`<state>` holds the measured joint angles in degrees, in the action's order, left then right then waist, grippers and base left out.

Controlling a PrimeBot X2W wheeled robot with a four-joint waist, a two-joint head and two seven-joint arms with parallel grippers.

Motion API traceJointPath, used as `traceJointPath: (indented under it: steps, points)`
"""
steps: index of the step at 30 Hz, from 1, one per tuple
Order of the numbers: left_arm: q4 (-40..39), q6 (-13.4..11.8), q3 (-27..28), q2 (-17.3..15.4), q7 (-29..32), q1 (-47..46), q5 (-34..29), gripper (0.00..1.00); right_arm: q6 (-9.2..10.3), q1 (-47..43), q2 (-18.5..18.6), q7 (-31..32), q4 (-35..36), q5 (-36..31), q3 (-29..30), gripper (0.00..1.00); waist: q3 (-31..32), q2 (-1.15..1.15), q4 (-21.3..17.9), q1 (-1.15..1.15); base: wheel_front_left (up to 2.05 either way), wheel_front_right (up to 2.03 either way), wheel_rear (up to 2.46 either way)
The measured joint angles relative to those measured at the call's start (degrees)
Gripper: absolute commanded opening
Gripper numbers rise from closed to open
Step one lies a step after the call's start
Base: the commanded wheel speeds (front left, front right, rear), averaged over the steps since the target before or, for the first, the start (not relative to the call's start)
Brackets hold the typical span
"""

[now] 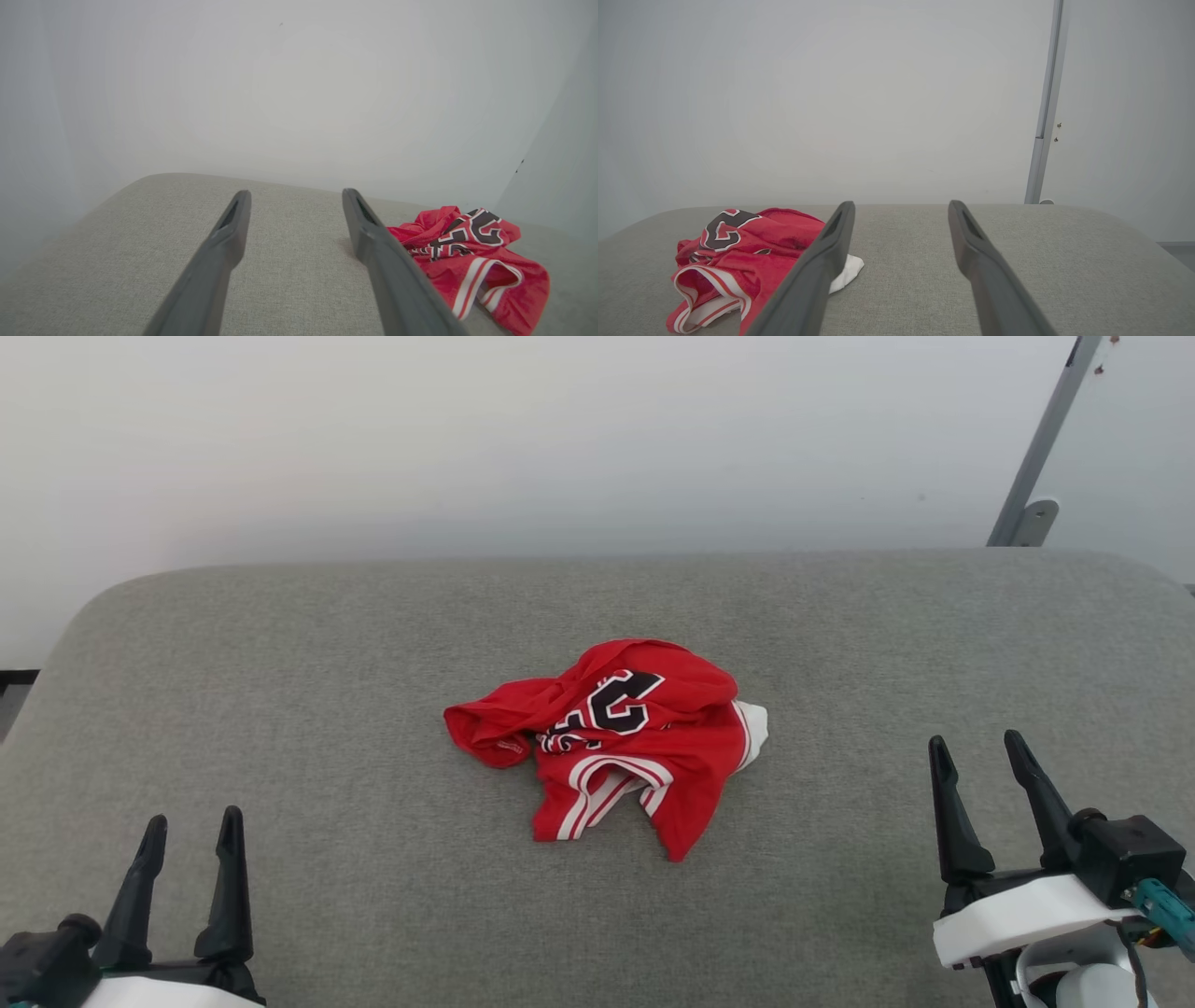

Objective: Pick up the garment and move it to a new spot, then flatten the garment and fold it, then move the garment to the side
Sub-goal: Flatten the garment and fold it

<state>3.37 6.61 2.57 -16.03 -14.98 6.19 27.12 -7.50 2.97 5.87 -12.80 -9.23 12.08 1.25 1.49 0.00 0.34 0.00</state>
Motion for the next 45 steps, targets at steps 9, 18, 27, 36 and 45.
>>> traceJointPath:
  steps: [9,18,27,36,45]
  points:
    - [0.3,0.5,-0.4,1.2,0.0,-1.1,-0.1,1.00,0.00,0.3,0.4,2.9,-0.5,1.1,-1.0,1.00,0.0,0.00,2.5,0.00,0.00,0.00,0.00]
    - [0.1,0.5,-2.2,1.5,0.0,-2.7,0.1,1.00,0.00,5.4,6.1,13.0,-2.9,2.7,-5.9,1.00,-1.8,0.00,7.1,0.00,0.00,0.00,0.00]
    - [0.2,0.6,-4.9,2.5,0.0,-6.5,0.2,1.00,-0.01,14.0,15.3,26.2,-6.7,6.1,-12.3,1.00,-6.6,0.00,12.5,0.00,0.00,0.00,0.00]
    - [1.3,0.6,-7.6,3.6,0.0,-10.4,1.7,1.00,-0.01,21.9,22.6,39.5,-10.1,11.7,-19.4,1.00,-11.9,0.00,17.0,0.00,0.00,0.00,0.00]
    - [2.1,0.7,-8.8,4.3,0.0,-13.0,3.0,1.00,-0.01,28.6,23.9,50.4,-17.5,17.4,-24.4,1.00,-15.3,0.00,20.0,0.00,0.00,0.00,0.00]
